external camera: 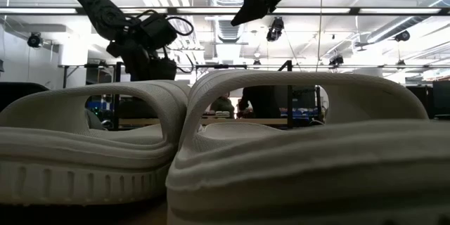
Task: Pick and place slides into the shelf
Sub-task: Put the left black slide on the shelf, then put the black slide on the shelf
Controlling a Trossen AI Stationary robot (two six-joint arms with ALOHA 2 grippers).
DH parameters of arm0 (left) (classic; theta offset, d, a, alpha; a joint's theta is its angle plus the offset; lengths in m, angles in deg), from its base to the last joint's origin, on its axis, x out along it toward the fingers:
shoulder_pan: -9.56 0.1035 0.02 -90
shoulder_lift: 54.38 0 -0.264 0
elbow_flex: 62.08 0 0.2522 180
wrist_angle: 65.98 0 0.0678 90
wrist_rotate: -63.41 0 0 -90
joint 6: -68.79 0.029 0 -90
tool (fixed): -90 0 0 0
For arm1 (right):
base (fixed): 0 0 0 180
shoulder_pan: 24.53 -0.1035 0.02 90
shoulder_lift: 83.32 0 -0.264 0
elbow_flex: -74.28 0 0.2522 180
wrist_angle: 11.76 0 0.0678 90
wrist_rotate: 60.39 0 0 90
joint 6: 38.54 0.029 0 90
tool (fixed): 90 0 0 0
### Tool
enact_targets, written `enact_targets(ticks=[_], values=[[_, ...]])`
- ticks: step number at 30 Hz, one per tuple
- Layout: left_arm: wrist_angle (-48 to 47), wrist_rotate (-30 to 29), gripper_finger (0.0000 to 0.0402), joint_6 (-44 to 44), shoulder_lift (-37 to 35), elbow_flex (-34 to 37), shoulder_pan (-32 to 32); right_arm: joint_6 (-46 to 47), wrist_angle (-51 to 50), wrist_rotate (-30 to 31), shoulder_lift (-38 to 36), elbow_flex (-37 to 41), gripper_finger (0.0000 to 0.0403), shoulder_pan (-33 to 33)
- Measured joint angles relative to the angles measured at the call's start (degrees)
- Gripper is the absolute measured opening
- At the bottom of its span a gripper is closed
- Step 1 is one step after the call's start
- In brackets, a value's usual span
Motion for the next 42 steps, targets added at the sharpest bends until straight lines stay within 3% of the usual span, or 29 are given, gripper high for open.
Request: enact_targets(ticks=[5, 28, 35, 42], values=[[-1.26, 3.45, 0.0137, 0.01, -0.49, 0.00, -0.01, 0.00, 0.00, 0.01, 0.00, 0.00, 0.0073, 0.00], [-4.59, 7.40, 0.0137, -0.47, -5.62, 0.14, -0.07, 0.00, -0.01, 0.00, 0.00, 0.00, 0.0074, -0.01], [-7.12, 20.49, 0.0137, -1.70, -8.62, 0.10, -0.13, 0.00, -0.03, 0.00, 0.00, 0.00, 0.0079, -0.02], [-9.17, 23.29, 0.0137, -1.71, -10.98, 0.22, -0.13, 0.15, -0.06, 0.00, 0.00, 0.00, 0.0069, -0.01]])
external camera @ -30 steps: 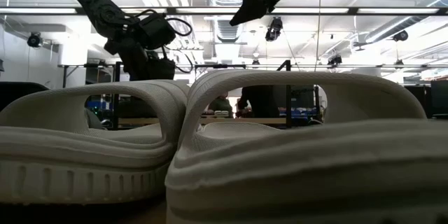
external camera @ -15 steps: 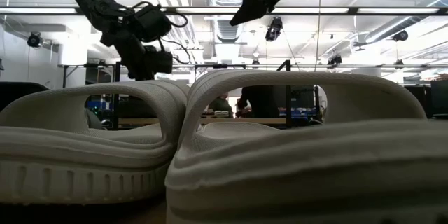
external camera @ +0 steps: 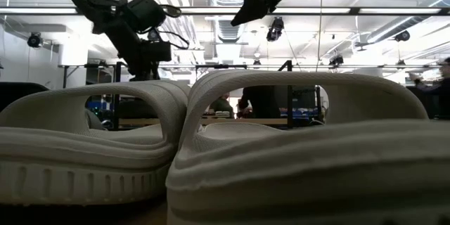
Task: Pick and place slides into the shelf
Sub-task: Put the black slide on the shelf
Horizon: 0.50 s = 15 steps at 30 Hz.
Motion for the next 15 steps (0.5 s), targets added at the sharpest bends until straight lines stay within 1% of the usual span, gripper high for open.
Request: enact_targets(ticks=[3, 10, 13, 15], values=[[-1.24, 4.06, 0.0137, -0.01, -0.76, 0.08, -0.02, 0.00, 0.00, 0.02, 0.00, 0.00, 0.0069, 0.01], [-0.65, 9.51, 0.0137, 0.00, -2.91, 0.13, -0.05, -0.02, -0.09, 0.00, 0.00, 0.00, 0.0077, 0.04], [-0.66, 13.10, 0.0137, 0.00, -3.60, 0.13, -0.05, 0.00, -0.13, 0.00, 0.00, 0.00, 0.0079, 0.28], [-0.71, 16.55, 0.0137, -0.01, -4.02, 0.15, -0.09, 0.00, -0.15, 0.00, 0.02, 0.00, 0.0079, 0.49]])
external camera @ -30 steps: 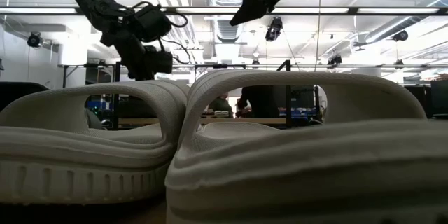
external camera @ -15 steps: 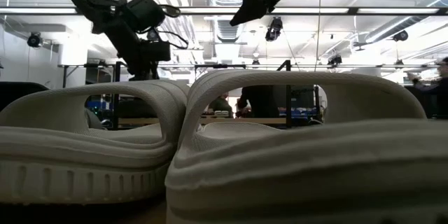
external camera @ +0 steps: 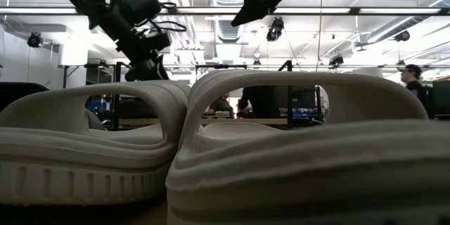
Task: Pick and place slides into the shelf
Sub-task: Put the black slide on the shelf
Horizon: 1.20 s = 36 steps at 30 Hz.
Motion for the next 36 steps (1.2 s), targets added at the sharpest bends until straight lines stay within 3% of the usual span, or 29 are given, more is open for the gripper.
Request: enact_targets(ticks=[7, 11, 20, 29, 33, 36], values=[[-0.06, 10.94, 0.0137, -1.81, -3.19, -0.04, -0.48, 0.02, -0.03, 0.00, 0.00, 0.00, 0.0071, 0.64], [-0.24, 13.24, 0.0137, -4.97, -6.00, -0.04, -0.93, 0.46, -0.04, -0.02, 0.00, 0.00, 0.0072, 0.74], [-1.20, 13.43, 0.0137, -7.37, -11.26, 0.07, -3.93, 0.48, 0.03, -0.06, 0.00, 0.37, 0.0075, 0.77], [-4.46, 14.73, 0.0137, -8.30, -15.91, 0.11, -14.90, 0.48, 0.03, -0.23, 0.00, 1.42, 0.0069, 0.77], [-4.39, 12.53, 0.0137, -12.92, -16.98, 0.11, -20.29, 2.38, 0.04, -0.25, 0.00, 2.47, 0.0074, 0.77], [-4.27, 6.93, 0.0137, -16.51, -17.16, 0.11, -24.81, 3.02, 0.02, -0.26, 0.00, 3.56, 0.0077, 0.77]])
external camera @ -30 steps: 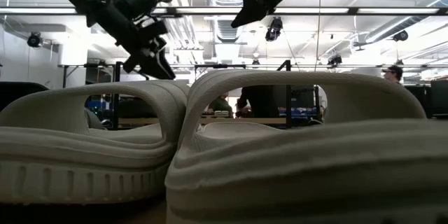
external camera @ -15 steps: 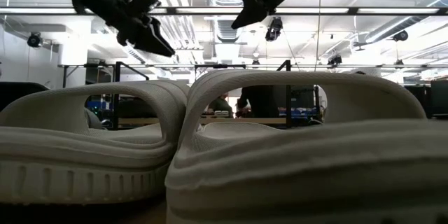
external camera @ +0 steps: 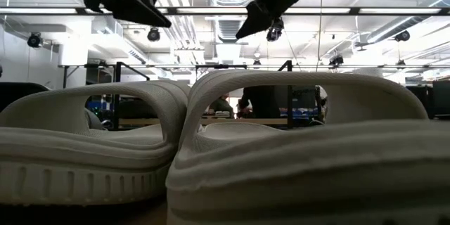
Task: Pick and place slides into the shelf
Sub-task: Put the black slide on the shelf
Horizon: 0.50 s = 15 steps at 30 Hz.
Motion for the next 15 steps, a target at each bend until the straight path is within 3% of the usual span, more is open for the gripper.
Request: enact_targets(ticks=[6, 15], values=[[-0.04, -11.92, 0.0137, -5.92, 0.71, 0.00, -9.57, 2.20, -0.09, 0.01, 0.00, 2.29, 0.0072, 0.00], [2.21, -21.05, 0.0137, -11.82, 4.31, -1.23, -21.12, 8.05, -1.62, 0.00, 0.00, 4.86, 0.0072, -0.02]])
